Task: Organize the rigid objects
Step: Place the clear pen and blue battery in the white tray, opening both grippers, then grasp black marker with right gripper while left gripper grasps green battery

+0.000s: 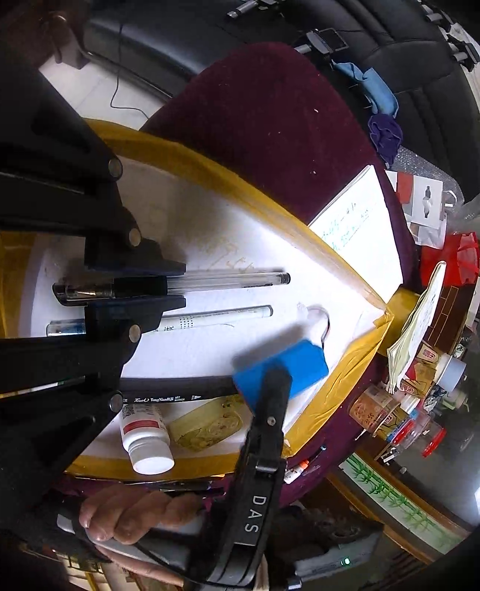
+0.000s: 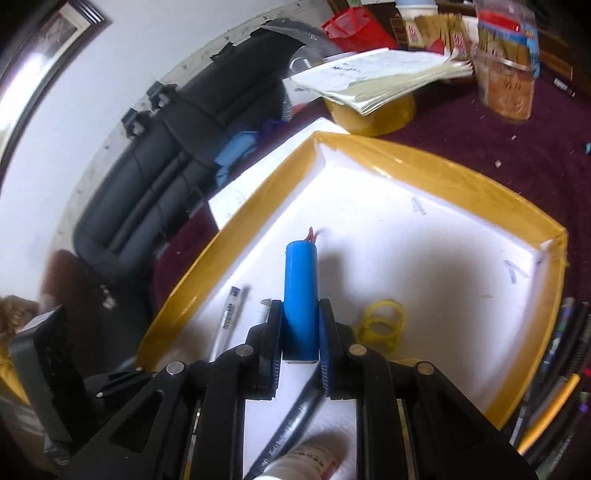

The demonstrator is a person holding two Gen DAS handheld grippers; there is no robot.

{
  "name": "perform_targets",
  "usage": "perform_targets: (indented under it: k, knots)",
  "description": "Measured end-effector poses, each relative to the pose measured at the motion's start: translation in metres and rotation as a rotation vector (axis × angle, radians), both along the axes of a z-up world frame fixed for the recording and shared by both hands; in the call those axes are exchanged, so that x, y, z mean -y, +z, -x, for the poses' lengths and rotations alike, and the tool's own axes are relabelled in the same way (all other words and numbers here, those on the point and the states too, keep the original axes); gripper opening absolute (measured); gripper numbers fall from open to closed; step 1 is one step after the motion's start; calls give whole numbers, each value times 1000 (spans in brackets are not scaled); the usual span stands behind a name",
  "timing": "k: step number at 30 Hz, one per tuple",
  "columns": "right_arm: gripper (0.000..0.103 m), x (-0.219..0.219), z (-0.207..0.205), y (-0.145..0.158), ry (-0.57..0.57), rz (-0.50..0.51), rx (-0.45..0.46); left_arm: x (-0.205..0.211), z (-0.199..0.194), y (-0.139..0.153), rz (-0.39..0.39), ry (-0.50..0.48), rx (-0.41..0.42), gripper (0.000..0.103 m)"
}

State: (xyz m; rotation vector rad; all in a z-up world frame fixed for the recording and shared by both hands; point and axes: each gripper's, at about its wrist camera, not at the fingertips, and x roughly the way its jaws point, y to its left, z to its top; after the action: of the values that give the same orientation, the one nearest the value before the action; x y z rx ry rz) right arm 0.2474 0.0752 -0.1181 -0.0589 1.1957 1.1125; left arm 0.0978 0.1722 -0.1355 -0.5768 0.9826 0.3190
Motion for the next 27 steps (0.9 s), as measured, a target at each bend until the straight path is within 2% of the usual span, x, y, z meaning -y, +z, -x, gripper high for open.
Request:
perform_targets:
  k: [2,3,6,8,9,11,15,17,21,27]
  knots:
    - [18,-3,-4,-10,25,-20,-87,1,3,1,-4,0,1,8]
    - [18,-5,-3,-13,37,-4,-96,2,4,1,-9,2,0,8]
    - [22,-1,0,-8,35,3,-52,8,7,4,-27,-3,1,15]
    - [33,12,-1,2,6,-38,-29,13,10,9,-40,-4,15,26]
    - [35,22,-2,8,-14,-66,-24,16,12,12,-47,-1,24,30]
    - [36,41,0,21,-46,-108,-3,21,16,20,-73,8,50,47]
    - [36,87,14,41,-101,-174,101,37,25,42,-175,29,99,48]
    - [36,114,21,46,-136,-214,132,49,28,54,-189,9,138,48]
    - [36,164,37,45,-212,-268,172,87,21,66,-171,-91,208,52]
    - [35,241,20,37,-366,-227,168,155,-20,67,-126,-249,193,52]
